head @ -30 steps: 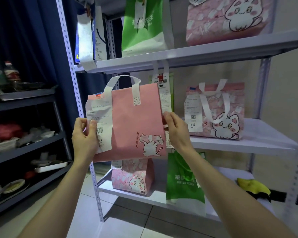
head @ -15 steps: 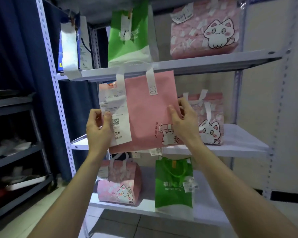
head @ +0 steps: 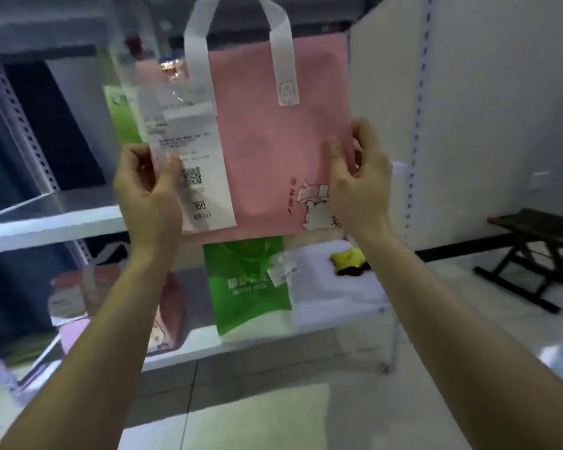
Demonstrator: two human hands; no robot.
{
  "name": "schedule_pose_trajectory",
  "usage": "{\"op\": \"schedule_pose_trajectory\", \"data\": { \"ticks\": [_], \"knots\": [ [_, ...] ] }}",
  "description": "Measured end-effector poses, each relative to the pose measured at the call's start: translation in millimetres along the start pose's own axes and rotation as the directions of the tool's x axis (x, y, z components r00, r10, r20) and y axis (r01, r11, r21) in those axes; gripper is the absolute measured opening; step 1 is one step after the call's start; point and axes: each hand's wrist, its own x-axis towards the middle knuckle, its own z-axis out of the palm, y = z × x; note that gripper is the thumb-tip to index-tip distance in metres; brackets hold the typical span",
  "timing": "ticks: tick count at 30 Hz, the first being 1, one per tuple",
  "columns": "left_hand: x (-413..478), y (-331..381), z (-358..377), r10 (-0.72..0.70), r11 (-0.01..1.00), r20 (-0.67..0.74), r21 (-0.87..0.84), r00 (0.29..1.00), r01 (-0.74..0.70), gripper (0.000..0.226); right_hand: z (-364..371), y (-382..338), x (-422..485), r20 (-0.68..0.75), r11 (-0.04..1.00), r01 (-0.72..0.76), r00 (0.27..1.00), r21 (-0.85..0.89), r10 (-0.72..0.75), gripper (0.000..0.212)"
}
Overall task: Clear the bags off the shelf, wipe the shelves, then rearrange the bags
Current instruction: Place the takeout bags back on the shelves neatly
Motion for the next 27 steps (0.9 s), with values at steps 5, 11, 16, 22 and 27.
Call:
{"op": "schedule_pose_trajectory", "data": {
  "ticks": [5, 11, 16, 22, 27],
  "knots": [
    [-88.5, -31.0, 41.2, -0.095, 0.989, 0.134, -0.099, 0.986, 0.109, 0.022, -68.6, 44.1, -68.8, -0.133, 0.980, -0.078, 0.990, -0.186, 0.053, 0.013],
    [-153.7, -78.3, 68.0, -0.309, 0.947, 0.285, 0.003, 0.907, 0.321, 0.029, -106.5, 95.6, -108.7, -0.138, 0.925, -0.242, 0.968, -0.292, 0.209, 0.008],
    [-186.2, -121.9, 87.7, -0.493, 0.865, 0.408, 0.136, 0.769, 0.482, 0.032, -131.4, 147.9, -152.6, -0.161, 0.822, -0.387, 0.922, -0.419, 0.352, 0.007],
    [-239.3, -170.4, 107.2, -0.604, 0.791, 0.423, 0.215, 0.676, 0.573, 0.035, -148.3, 197.9, -178.2, -0.129, 0.742, -0.459, 0.879, -0.489, 0.458, 0.009],
    [-241.6, -193.8, 113.6, -0.602, 0.796, 0.418, 0.248, 0.680, 0.552, 0.038, -143.1, 222.1, -180.7, -0.104, 0.759, -0.441, 0.887, -0.479, 0.450, 0.010]
  ]
}}
